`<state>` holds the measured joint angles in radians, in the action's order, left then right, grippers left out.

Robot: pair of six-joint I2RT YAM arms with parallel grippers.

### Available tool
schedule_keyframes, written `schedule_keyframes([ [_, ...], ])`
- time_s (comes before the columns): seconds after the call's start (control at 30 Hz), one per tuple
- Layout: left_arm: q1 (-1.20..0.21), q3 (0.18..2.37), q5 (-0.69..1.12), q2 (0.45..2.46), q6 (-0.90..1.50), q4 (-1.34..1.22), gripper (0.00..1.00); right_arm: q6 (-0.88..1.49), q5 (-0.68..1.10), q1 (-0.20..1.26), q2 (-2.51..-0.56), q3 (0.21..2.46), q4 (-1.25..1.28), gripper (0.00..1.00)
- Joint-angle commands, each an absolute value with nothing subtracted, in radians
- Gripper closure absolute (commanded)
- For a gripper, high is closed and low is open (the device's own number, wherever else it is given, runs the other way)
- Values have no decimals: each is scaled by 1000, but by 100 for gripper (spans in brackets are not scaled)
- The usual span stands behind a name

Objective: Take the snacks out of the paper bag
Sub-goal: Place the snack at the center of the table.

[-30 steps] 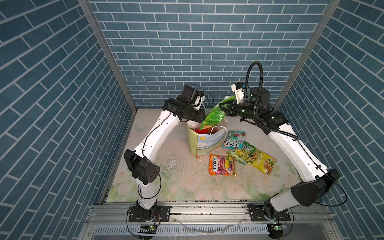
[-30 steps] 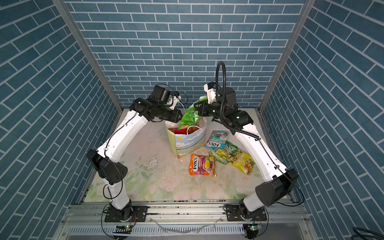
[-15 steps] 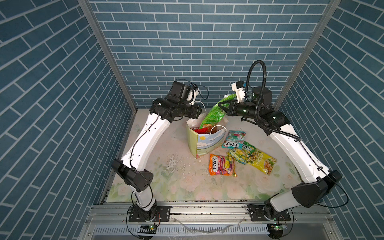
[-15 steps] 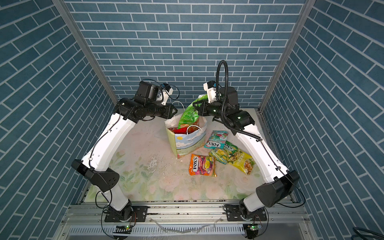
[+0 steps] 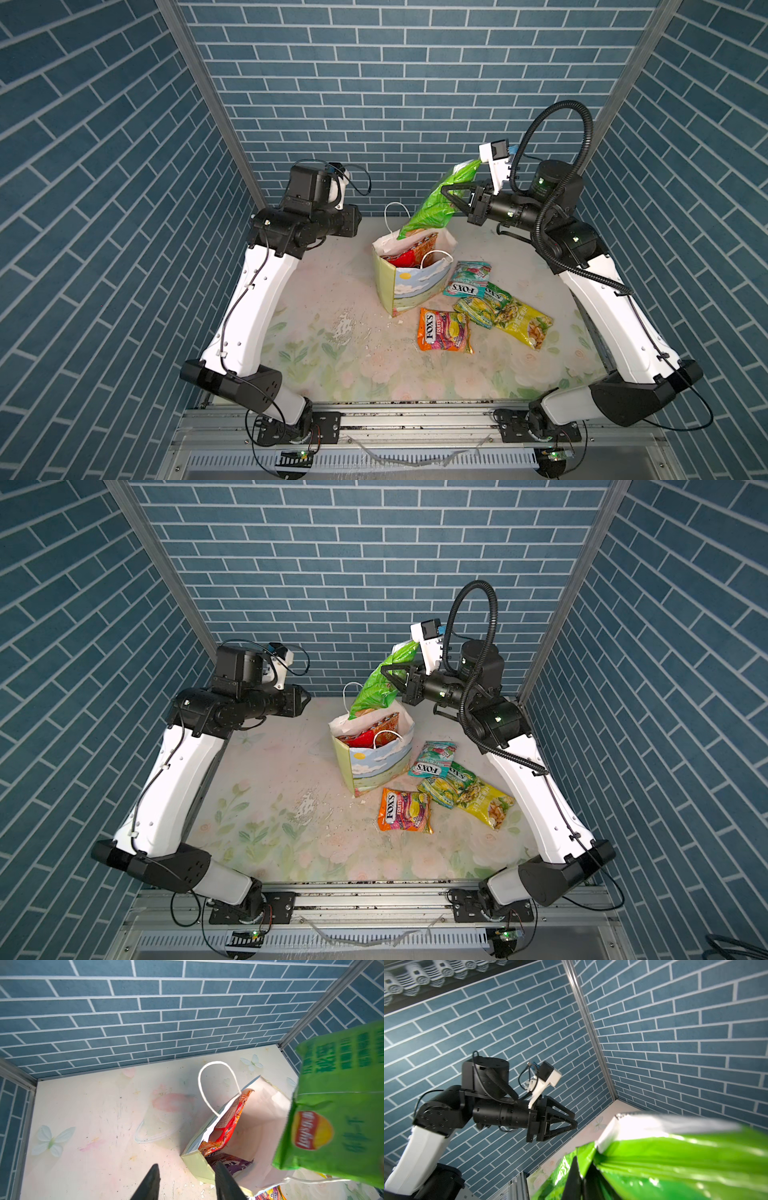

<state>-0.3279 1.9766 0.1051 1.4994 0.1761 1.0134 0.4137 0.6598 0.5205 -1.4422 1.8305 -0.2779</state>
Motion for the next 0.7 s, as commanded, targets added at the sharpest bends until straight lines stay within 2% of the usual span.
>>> schedule_keyframes([
  [0.0,-300,1932,76,1453,191,1004,54,406,775,518,-1445,1879,-191,100],
  [0.33,-270,1866,25,1375,212,1020,52,535,1104,594,-1582,2020,-93,100],
  [0.67,-265,1854,5,1340,245,1038,52,415,1310,676,-1735,2175,-366,100],
])
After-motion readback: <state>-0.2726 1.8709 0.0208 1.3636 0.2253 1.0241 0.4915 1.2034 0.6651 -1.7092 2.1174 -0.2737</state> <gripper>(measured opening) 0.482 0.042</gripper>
